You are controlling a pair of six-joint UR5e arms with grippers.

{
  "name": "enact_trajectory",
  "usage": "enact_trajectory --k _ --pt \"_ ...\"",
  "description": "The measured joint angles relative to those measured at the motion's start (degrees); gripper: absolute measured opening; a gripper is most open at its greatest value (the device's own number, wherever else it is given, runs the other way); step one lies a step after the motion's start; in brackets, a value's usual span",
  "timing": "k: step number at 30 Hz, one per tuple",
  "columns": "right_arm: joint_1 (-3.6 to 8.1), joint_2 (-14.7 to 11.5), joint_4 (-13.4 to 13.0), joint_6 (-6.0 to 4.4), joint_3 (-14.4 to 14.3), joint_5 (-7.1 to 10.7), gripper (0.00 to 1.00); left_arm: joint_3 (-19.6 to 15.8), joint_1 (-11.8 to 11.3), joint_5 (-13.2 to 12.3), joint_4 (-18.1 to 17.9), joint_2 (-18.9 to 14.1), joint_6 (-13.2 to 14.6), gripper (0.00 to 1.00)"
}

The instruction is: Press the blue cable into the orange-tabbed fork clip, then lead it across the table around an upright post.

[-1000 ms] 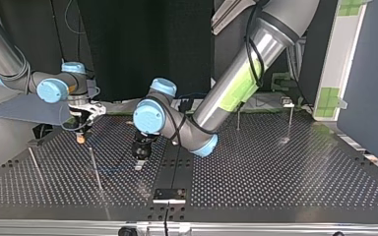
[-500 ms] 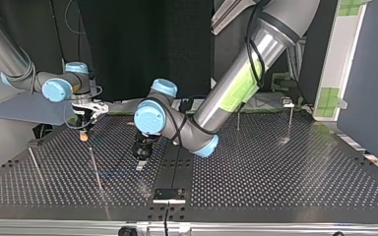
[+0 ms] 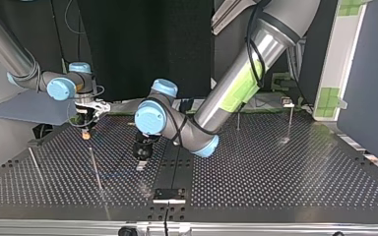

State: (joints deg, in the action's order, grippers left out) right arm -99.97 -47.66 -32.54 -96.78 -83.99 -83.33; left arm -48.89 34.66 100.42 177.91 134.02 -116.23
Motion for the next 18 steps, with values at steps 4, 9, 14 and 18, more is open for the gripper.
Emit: enact_trajectory --k 4,9,14,18 --pt "0.04 0.2 -0.2 0.08 0.0 -0.01 0.0 0.0 -0.1 0.0 0.0 0.0 0.0 1.0" --pt "0.07 1.1 -0.3 0.31 0.0 0.04 0.0 0.0 -0.1 0.0 0.0 0.0 0.0 1.0" --pt "0.13 1.9 -0.3 0.42 0.0 0.02 0.0 0.0 -0.1 -0.1 0.0 0.0 0.0 1.0" --pt "0.21 2.8 -0.2 0.43 0.0 0.01 0.0 0.0 -0.1 0.0 0.0 0.0 0.0 1.0"
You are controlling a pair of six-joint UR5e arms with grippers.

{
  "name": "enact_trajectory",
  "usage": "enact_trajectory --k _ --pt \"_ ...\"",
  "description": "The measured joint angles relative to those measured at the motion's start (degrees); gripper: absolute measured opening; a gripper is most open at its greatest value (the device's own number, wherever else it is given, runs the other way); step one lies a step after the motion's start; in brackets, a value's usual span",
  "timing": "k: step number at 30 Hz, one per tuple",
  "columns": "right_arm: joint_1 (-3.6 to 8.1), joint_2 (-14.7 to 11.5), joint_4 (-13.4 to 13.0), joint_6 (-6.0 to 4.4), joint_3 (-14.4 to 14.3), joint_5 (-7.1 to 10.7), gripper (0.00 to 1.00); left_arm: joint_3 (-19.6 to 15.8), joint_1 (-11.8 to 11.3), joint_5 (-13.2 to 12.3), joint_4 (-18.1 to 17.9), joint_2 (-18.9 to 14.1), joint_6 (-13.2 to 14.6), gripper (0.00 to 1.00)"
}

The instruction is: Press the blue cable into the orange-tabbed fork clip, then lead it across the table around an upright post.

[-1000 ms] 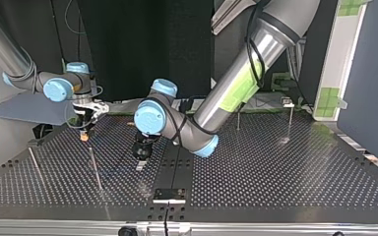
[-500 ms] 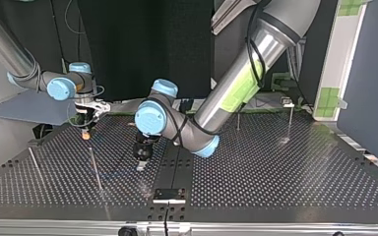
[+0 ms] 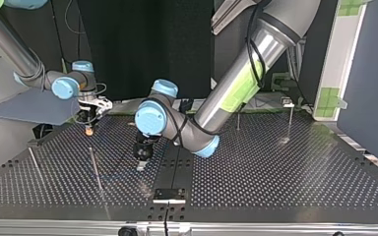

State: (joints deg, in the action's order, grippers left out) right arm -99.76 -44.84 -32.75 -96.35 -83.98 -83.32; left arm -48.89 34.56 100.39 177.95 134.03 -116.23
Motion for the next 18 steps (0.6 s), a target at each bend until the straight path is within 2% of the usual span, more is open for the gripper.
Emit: enact_trajectory --k 8,18 --pt "-0.17 2.3 0.9 0.46 0.0 -0.34 0.0 0.0 -0.1 0.0 0.0 0.0 -0.1 1.0" --pt "-0.21 2.7 2.1 1.39 0.0 -1.15 0.0 0.0 -0.1 -0.1 0.0 0.0 0.0 1.0"
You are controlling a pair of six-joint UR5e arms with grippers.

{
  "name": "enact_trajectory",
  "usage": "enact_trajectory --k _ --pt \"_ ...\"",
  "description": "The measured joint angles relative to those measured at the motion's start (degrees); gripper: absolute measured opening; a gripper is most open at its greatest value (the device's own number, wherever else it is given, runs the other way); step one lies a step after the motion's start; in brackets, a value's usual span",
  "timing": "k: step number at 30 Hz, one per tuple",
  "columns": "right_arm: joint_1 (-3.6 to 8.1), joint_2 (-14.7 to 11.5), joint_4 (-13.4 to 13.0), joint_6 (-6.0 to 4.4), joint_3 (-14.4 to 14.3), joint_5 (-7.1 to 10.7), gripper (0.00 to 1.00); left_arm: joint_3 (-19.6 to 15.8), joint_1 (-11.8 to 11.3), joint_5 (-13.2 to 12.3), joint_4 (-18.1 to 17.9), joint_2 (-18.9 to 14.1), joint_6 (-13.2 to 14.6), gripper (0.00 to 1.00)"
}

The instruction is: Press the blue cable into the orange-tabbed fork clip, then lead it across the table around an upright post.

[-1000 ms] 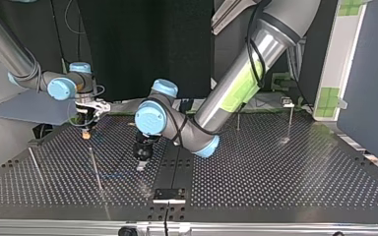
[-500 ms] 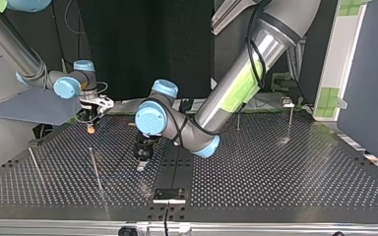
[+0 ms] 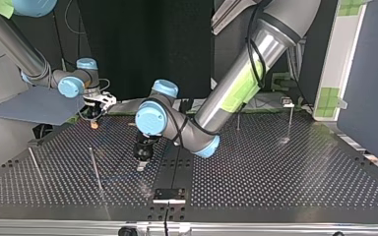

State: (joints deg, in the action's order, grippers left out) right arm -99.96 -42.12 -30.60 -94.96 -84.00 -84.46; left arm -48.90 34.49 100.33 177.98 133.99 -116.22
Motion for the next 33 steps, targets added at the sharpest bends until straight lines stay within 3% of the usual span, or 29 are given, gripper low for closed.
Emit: enact_trajectory --k 15,26,33 --pt "0.08 0.5 0.7 0.54 0.0 -1.05 0.0 0.0 0.2 0.0 0.2 0.0 0.8 1.0" --pt "0.08 3.5 0.7 0.63 0.0 -2.31 0.0 0.0 0.0 0.1 2.0 0.0 1.3 1.0" --pt "0.23 4.9 0.5 0.55 0.0 -2.59 0.0 0.0 0.1 0.1 3.6 0.0 3.8 1.0"
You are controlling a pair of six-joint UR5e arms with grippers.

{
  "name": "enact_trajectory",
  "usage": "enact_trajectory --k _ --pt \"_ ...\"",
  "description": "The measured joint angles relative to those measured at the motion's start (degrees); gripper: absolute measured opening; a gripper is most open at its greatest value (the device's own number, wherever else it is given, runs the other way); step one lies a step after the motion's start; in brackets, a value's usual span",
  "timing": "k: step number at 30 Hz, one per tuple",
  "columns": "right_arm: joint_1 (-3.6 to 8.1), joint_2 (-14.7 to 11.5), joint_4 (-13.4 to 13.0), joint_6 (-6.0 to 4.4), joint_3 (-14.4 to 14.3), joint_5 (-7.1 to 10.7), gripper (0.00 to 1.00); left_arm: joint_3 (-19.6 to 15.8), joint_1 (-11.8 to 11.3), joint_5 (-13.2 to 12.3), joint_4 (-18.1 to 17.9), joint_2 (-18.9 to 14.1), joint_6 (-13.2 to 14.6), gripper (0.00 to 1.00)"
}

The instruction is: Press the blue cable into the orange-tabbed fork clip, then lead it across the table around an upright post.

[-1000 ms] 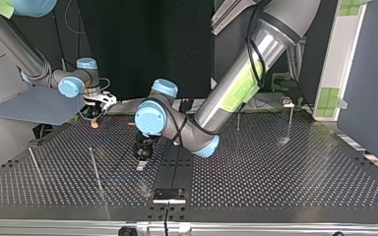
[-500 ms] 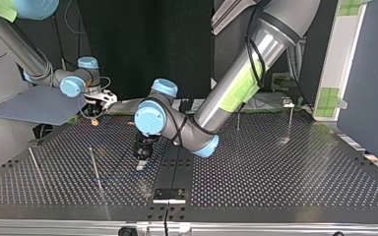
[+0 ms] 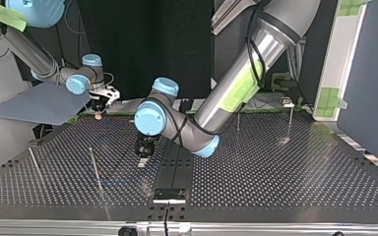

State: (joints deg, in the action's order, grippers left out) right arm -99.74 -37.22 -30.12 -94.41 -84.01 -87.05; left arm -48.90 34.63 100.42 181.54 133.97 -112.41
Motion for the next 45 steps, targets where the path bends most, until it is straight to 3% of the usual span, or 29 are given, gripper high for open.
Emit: enact_trajectory --k 7,18,38,45 --pt "0.08 0.9 -0.4 -0.18 0.0 -0.13 0.0 0.0 0.2 0.1 3.2 -0.1 3.7 1.0" --pt "0.07 2.0 -1.2 -0.28 0.0 -0.04 0.0 0.0 0.6 0.1 5.9 -0.4 6.1 1.0" --pt "0.16 2.1 -1.3 -0.36 0.2 0.1 0.0 -0.1 1.4 0.2 10.8 -3.3 7.9 1.0" --pt "0.18 2.1 -1.3 -0.3 0.3 0.19 0.0 -2.2 1.2 1.8 10.6 -5.0 9.1 1.0"
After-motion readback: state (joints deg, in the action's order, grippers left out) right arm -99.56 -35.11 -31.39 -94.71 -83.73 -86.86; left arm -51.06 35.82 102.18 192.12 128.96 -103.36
